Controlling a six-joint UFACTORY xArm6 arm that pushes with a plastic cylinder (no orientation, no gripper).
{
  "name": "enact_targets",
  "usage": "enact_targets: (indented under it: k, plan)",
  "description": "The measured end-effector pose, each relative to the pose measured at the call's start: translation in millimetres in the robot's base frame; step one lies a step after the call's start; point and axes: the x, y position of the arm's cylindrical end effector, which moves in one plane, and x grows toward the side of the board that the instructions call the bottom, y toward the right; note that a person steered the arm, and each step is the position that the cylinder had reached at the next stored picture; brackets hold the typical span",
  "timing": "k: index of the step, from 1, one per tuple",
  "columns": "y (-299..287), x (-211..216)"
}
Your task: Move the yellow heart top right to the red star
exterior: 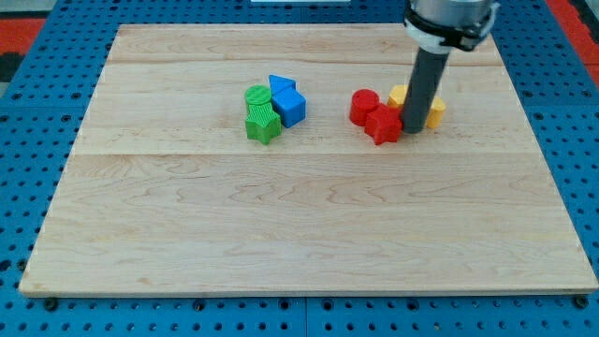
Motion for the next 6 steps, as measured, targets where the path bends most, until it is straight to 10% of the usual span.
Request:
enact_targets:
  k: [6]
  plan:
    - [98, -64]
